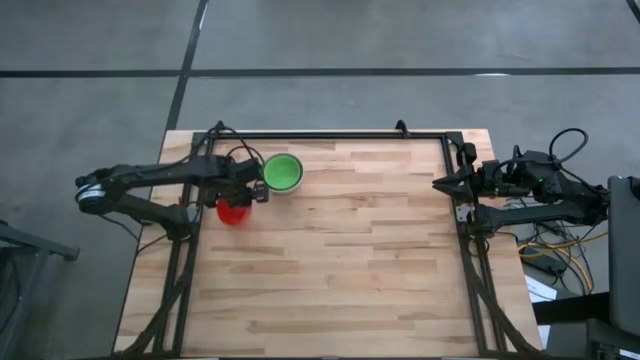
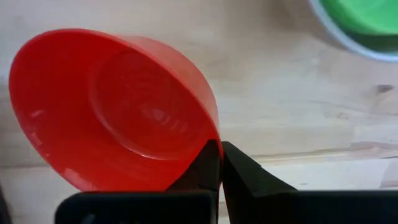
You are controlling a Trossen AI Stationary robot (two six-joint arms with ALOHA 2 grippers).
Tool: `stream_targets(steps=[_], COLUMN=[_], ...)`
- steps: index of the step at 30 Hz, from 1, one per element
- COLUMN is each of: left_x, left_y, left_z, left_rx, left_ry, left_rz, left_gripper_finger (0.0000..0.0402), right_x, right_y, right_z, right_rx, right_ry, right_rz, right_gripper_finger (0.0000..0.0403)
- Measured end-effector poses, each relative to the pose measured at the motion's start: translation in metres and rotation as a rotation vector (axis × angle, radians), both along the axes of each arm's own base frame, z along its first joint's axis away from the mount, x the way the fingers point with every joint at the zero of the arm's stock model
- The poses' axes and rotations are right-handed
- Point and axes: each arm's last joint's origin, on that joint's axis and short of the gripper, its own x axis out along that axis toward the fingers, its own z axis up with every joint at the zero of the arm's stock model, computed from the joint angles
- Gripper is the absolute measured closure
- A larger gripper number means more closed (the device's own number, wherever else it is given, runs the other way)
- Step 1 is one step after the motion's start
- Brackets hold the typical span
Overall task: Nest bowls inside each other
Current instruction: Stack the red bowl on the green bowl
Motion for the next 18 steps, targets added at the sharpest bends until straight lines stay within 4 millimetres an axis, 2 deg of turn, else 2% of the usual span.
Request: stream_targets(steps=[18], left_x=[0.0], left_y=[0.02], left_z=[0.043], left_rx=[0.141], left_ry=[0.0], left_rz=[-0.038], left_gripper_finger=[0.0395], right_x=[0.0], right_y=[0.0], right_z=[0.0], right_rx=[0.0], right_ry=[0.0], right_rz=[0.0], right_gripper_finger=[0.0369])
